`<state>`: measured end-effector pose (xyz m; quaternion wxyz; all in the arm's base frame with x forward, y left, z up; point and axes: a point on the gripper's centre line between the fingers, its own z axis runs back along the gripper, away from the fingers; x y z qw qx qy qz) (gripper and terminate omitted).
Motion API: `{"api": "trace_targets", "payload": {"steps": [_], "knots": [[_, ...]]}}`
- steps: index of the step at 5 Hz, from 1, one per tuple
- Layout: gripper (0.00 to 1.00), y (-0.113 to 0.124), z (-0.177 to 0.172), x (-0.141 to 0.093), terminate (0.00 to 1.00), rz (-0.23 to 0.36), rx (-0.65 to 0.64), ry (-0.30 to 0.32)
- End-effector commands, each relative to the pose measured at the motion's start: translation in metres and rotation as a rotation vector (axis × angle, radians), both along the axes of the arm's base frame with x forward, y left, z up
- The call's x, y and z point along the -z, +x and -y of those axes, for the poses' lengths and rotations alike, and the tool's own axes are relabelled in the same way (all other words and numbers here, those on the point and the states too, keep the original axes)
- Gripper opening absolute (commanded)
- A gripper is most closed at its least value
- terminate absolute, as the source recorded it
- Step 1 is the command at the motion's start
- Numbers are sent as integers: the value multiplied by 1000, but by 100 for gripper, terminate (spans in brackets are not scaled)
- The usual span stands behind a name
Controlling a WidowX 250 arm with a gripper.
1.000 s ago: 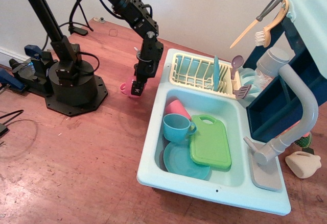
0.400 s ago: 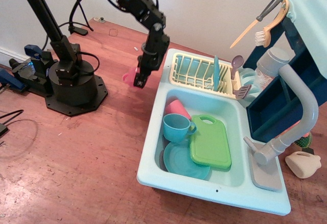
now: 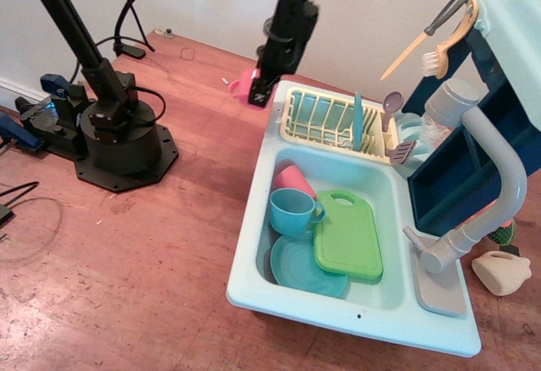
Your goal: Put cup from anywhere into sink
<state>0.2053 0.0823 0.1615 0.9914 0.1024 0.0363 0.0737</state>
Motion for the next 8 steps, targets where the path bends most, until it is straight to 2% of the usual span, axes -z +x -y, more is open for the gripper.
{"api": "trace_targets", "payload": {"steps": [1,2,4,5,6,7,8], "knots": [[0,51,54,11,0,49,115,-61],[0,70,91,39,0,27,194,-153],[0,65,127,50,0,49,175,-216],[0,73,141,62,0,55,195,-262],[0,109,130,53,0,130,237,-232],[0,159,103,11,0,170,288,-125],[0,195,134,12,0,202,253,-138]]}}
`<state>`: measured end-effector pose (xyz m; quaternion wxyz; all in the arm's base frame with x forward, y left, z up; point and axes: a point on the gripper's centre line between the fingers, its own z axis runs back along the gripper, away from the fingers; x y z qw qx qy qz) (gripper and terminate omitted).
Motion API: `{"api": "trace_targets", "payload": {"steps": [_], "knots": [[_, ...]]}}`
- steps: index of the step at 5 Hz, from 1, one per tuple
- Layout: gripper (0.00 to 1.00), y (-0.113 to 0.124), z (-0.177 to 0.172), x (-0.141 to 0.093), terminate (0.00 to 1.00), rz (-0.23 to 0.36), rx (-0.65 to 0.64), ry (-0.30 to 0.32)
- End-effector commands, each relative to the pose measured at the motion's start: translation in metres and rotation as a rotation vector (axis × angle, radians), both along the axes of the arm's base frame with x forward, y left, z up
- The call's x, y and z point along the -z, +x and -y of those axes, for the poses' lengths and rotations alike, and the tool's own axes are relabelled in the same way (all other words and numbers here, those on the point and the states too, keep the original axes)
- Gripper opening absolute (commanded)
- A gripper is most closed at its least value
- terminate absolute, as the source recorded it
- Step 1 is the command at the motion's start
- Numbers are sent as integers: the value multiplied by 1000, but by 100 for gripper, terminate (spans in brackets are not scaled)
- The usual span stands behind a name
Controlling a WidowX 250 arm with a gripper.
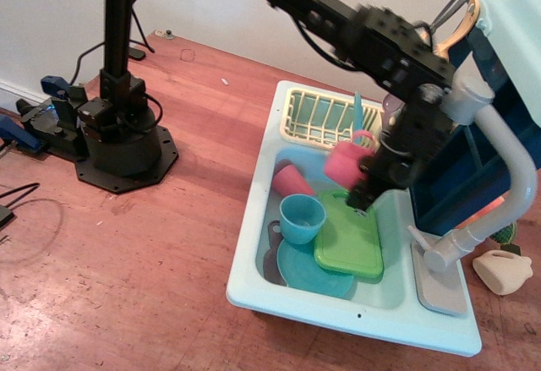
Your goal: Put cup from anywhere into sink
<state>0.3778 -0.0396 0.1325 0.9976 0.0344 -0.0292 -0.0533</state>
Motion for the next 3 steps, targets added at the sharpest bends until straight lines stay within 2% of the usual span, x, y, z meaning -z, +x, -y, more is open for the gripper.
{"api": "trace_targets", "payload": {"steps": [1,2,3], "knots": [[0,8,20,-10,0,99,-76,-30],[100,-6,20,-14,0,104,-114,-30],[100,-13,9,-28,100,74,-96,-14]]}}
